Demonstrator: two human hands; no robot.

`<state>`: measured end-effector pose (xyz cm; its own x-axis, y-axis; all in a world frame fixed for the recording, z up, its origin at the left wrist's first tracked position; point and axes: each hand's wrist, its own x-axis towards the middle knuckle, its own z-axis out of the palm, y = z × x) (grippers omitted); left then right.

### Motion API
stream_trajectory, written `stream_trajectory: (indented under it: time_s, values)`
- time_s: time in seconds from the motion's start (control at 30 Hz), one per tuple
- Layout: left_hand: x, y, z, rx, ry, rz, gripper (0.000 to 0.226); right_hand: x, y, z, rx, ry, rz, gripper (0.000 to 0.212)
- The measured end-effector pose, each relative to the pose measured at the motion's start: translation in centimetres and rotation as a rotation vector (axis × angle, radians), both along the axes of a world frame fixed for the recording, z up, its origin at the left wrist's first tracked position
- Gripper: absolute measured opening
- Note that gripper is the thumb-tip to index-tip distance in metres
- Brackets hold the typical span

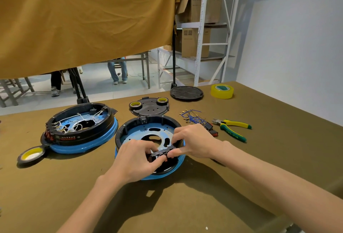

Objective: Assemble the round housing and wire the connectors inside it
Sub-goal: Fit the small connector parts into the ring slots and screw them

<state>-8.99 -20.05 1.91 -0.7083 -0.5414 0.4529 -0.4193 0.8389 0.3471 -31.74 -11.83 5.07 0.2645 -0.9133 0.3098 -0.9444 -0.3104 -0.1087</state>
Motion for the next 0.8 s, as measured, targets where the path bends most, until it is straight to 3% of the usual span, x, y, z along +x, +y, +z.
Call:
stream_trajectory:
  time_s: [0.2, 0.43, 0.57, 0.8]
  values:
    - [0.8, -0.4, 0.0, 0.074, -0.022, -0.134, 0.049, 1.2, -0.1, 0.3, -0.060, 0.132, -0.055, 0.064]
    - [1.1, -0.7, -0.2, 0.128, -0.014, -0.172, 0.038, 1.1, 0.0, -0.8, -0.194, 0.007, -0.005, 0.057]
    - [1.1, -0.5, -0.3, 0.054, 0.027, -0.152, 0.026, 1.6, 0.3, -1.2, -0.238, -0.030, -0.024, 0.053]
    - [1.0, -0.1, -0.4, 0.033, 0.082, -0.168, 0.026, 2.3, 0.2, -1.0, -0.180, 0.161, -0.094, 0.077]
